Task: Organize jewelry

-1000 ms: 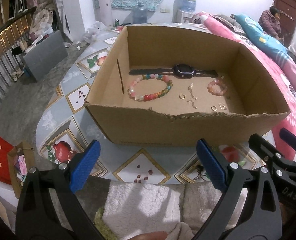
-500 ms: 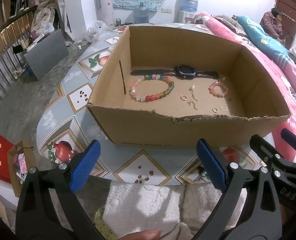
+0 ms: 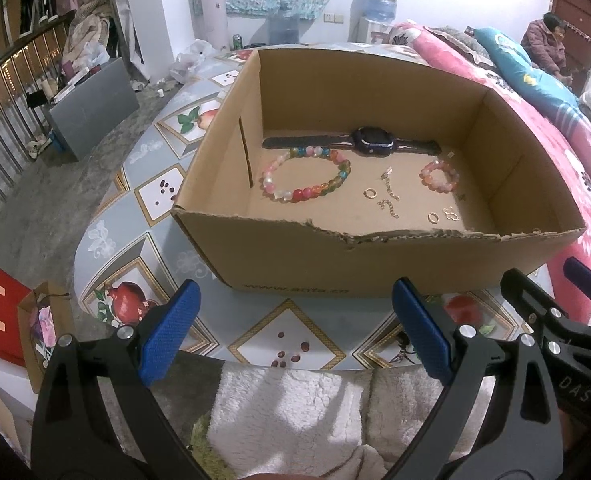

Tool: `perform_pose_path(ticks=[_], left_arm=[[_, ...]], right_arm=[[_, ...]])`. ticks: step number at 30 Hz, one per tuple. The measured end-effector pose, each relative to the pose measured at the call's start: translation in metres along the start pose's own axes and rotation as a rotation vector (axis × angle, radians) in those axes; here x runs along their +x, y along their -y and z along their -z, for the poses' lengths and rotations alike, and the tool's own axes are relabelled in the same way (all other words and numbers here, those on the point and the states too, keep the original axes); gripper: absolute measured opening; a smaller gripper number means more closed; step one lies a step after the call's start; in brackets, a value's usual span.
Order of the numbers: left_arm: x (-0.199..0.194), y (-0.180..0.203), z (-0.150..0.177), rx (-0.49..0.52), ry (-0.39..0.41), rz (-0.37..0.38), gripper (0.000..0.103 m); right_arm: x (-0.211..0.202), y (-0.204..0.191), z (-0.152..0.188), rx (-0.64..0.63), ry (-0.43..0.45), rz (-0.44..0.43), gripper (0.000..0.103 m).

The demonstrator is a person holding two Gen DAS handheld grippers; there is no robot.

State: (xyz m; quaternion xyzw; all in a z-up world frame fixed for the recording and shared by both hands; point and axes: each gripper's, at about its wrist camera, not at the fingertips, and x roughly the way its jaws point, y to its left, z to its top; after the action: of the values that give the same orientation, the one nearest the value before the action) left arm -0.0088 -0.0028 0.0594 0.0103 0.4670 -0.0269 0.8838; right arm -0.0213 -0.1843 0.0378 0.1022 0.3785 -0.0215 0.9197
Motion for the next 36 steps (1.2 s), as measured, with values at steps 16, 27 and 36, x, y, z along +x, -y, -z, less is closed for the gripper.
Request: perform_pose_path(ticks=[16,27,36], left_arm=[[0.0028,0.0011,-0.0002,-0.004,-0.015,0.007,0.093],[0.0037,0.0010,-0.0007,-0.004,-0.018,0.008,0.093],[0.0045,0.0009,-0.0006,-0.004,-0.018,0.007,0.093]], right_arm=[[0.0023,0.0020,-0.0001,0.011,-0.010,0.001,0.097],[0.0030,0.0021,0.0001,0.013,-0.013,0.002,0.097],[0.0041,0.0026,0.0009,0.014,-0.015,0.003,0.097]])
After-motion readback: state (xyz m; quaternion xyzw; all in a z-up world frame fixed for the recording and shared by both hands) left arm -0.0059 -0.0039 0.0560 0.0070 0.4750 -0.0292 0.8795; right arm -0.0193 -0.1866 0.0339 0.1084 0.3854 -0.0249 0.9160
